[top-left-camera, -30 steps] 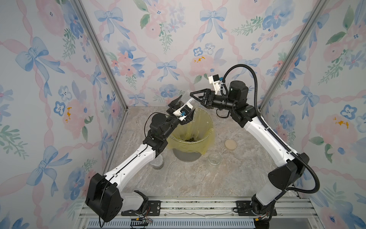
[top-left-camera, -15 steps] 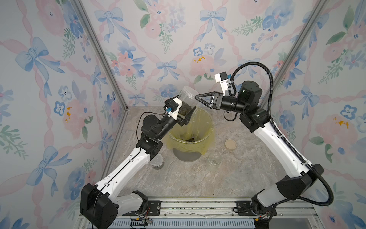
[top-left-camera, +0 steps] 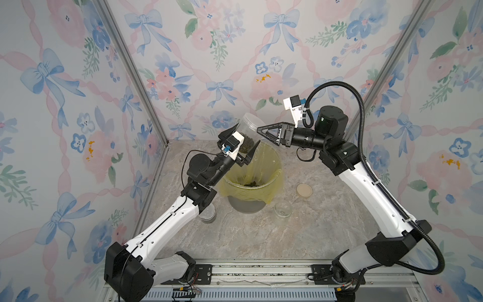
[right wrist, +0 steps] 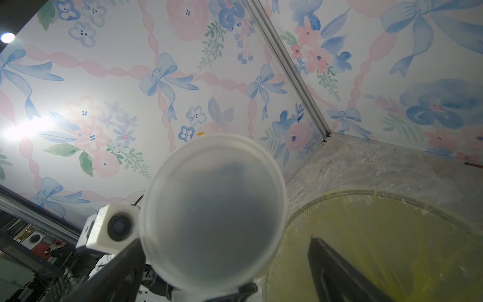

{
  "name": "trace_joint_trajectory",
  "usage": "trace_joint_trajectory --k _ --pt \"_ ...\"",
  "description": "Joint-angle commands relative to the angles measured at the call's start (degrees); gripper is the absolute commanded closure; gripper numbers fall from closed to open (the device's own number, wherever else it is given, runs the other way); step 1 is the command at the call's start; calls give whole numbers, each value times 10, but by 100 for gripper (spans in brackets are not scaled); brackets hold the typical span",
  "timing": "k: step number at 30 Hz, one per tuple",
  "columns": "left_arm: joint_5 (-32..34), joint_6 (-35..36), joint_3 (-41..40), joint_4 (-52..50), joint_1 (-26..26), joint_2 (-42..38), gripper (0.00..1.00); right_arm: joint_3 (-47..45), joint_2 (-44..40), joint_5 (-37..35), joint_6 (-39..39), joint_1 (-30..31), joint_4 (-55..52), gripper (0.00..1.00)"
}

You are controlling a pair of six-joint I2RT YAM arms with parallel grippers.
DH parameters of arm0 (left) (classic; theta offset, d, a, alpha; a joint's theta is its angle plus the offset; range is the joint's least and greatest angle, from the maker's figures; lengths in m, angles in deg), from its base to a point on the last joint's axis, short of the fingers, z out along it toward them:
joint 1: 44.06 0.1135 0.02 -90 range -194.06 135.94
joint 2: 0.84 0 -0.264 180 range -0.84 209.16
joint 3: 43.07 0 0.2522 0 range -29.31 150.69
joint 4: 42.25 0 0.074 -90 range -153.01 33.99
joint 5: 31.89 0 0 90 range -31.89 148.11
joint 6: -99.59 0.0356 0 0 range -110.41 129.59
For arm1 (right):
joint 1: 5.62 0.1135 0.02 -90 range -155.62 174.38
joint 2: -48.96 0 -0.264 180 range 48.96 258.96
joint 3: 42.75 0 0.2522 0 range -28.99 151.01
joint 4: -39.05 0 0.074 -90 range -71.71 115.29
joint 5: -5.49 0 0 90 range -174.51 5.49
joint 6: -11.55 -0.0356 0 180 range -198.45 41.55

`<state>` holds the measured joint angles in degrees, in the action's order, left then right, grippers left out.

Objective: Empty moldy tea leaves from jars
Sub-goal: Unscrew the lid from the jar.

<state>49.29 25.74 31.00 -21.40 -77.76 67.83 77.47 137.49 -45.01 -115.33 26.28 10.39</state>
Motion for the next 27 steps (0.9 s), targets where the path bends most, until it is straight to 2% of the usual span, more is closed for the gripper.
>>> trace_joint_trajectory --k 1,11,18,22,27 --pt "33 87 0 30 -18 -6 57 42 20 -26 8 10 -29 4" --pt "93 193 9 46 -46 28 57 123 60 -50 27 19 -71 0" --pt "148 205 19 56 -54 43 57 139 85 -68 34 20 -79 3" --pt "154 202 19 60 -54 45 57 125 81 -88 34 21 -65 0" --pt "156 198 19 62 -54 49 57 103 70 -100 21 19 -30 1"
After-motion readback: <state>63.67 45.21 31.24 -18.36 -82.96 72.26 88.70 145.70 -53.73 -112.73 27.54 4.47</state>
